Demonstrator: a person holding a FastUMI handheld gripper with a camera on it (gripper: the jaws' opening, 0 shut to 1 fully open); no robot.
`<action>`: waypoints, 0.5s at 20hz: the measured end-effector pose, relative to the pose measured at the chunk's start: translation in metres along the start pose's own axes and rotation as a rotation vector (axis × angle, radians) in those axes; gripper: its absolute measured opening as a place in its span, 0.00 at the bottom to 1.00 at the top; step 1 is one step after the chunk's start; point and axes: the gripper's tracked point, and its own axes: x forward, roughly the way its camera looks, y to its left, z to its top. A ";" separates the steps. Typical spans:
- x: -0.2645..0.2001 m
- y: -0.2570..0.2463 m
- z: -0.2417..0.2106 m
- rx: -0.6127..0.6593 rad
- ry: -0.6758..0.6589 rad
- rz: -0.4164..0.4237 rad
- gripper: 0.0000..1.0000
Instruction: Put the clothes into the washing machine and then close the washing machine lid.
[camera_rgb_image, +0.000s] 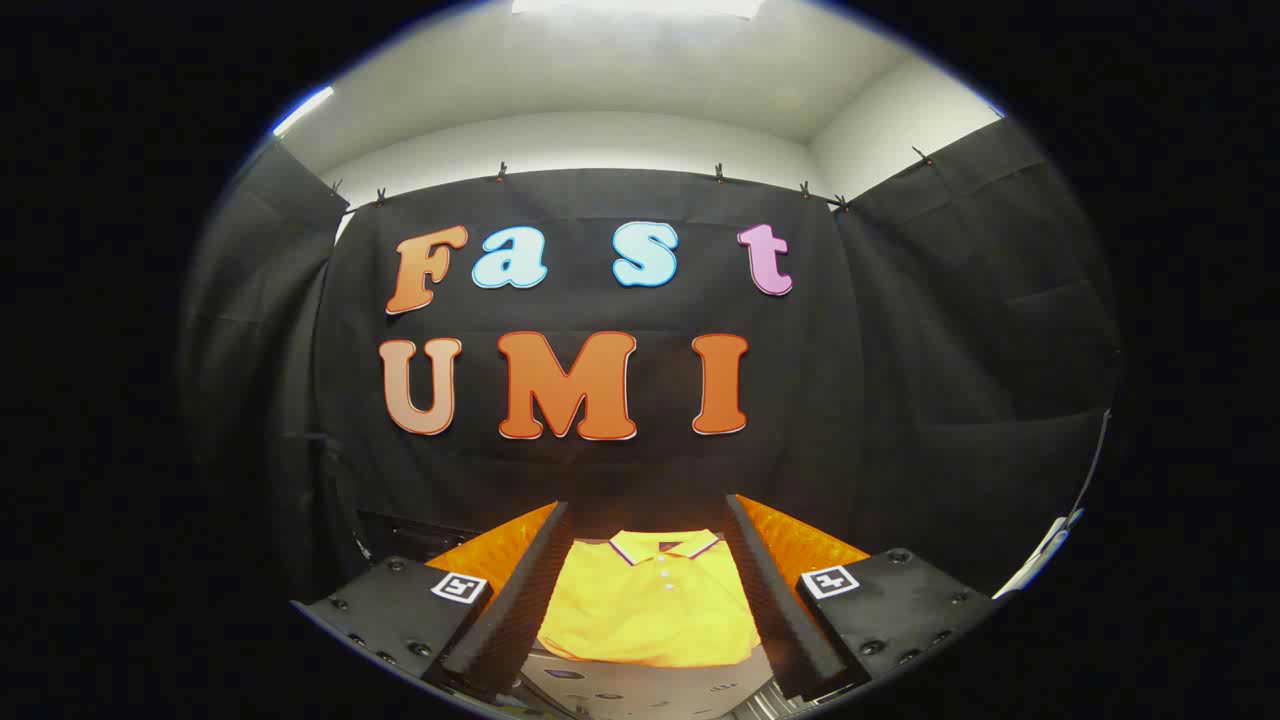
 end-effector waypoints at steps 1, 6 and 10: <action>-0.002 -0.005 0.001 0.001 -0.002 -0.008 0.98; 0.005 -0.001 -0.008 0.026 0.022 0.006 0.98; 0.010 0.007 -0.007 0.025 0.023 0.026 0.98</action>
